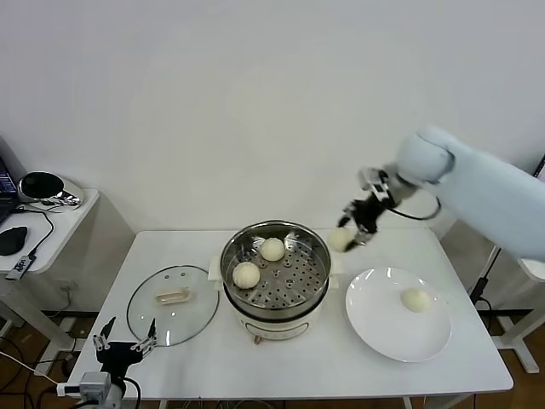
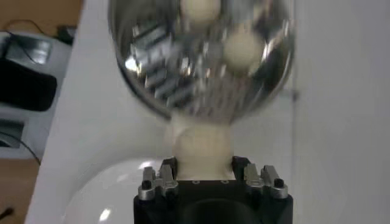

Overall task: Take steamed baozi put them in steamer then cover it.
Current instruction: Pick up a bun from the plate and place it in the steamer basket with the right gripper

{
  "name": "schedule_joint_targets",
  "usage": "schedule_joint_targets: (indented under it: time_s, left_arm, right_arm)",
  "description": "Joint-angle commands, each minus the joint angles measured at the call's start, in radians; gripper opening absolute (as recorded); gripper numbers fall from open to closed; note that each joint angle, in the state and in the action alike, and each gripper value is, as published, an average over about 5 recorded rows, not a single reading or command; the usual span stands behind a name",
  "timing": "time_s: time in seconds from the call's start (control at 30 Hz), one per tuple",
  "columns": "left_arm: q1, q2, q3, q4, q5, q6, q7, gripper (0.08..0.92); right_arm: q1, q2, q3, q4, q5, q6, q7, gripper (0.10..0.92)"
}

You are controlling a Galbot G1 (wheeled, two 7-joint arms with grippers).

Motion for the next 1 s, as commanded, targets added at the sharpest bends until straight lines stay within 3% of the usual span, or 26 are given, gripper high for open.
schedule_joint_targets:
  time_s: [0.03, 0.27, 0.37, 0.67, 1.0]
  left_arm:
    - [0.007, -0.013, -0.008, -0.025, -0.002, -0.003, -0.005, 0.823]
    - [0.014, -0.029, -0.018, -0.036, -0.015, -0.008, -0.008, 0.823]
    - [0.015, -0.031, -0.028, -0.041, -0.026, -0.007, -0.008, 0.823]
    - [0.013, -0.029, -0.032, -0.051, -0.032, -0.004, -0.004, 0.823]
    - [0.000, -0.025, -0.030, -0.026, -0.032, -0.003, -0.002, 0.823]
  right_arm:
    - [0.145, 0.289, -0.137, -0.169, 0.019, 0.624, -0.035, 0.560]
    - [0.096, 0.382, -0.118, -0.112, -0.319, 0.822, -0.037, 0.560]
    - [0.061, 0.402, -0.121, -0.083, -0.394, 0.877, -0.045, 0.562]
    - [-0.039, 0.424, -0.112, -0.052, -0.515, 0.890, -0.048, 0.566]
    - [-0.117, 0.388, -0.114, 0.001, -0.535, 0.873, -0.055, 0.568]
